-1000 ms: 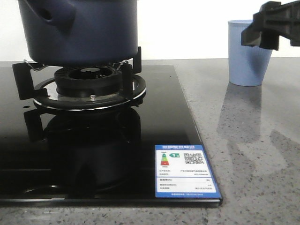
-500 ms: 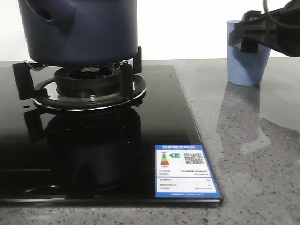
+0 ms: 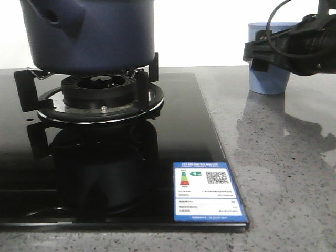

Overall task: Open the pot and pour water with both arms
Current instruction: 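Reach the right gripper to the light blue cup and grasp it, then lift the light blue cup with the right gripper toward the pot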

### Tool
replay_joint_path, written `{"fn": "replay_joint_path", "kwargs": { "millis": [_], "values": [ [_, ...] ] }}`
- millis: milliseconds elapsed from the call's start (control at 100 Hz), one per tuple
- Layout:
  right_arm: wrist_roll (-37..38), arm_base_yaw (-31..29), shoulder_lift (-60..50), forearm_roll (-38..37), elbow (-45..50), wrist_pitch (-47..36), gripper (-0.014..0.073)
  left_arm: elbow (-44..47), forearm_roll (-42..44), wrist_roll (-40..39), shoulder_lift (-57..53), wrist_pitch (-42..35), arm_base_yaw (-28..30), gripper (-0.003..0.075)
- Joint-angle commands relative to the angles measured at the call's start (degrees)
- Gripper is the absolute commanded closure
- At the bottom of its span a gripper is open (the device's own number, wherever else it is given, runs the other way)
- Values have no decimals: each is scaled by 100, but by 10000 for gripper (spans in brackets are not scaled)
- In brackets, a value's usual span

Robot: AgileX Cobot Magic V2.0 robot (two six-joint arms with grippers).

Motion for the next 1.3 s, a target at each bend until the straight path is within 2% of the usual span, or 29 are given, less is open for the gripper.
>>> {"fn": "replay_joint_path", "kwargs": {
  "millis": [0, 350, 420, 590, 830, 960, 1120, 1290],
  "values": [
    [2, 11, -74, -127, -168, -920, 39, -213, 7, 4, -148, -663, 15, 351],
    [2, 11, 113, -127, -168, -831, 46, -213, 7, 4, -148, -663, 15, 351],
    [2, 11, 124, -127, -168, -786, 76, -213, 7, 4, -148, -663, 15, 351],
    [2, 11, 124, -127, -168, -786, 230, -213, 7, 4, -148, -663, 15, 351],
    [2, 11, -19, -223, -168, -699, 242, -213, 7, 4, -148, -663, 15, 351],
    [2, 11, -458, -691, -168, -232, 242, -213, 7, 4, -148, -663, 15, 351],
    [2, 11, -1192, -796, -168, 504, 242, -213, 7, 4, -148, -663, 15, 351],
    [2, 11, -2061, -1335, -179, 1351, 242, -213, 7, 4, -148, -663, 15, 351]
  ]
}}
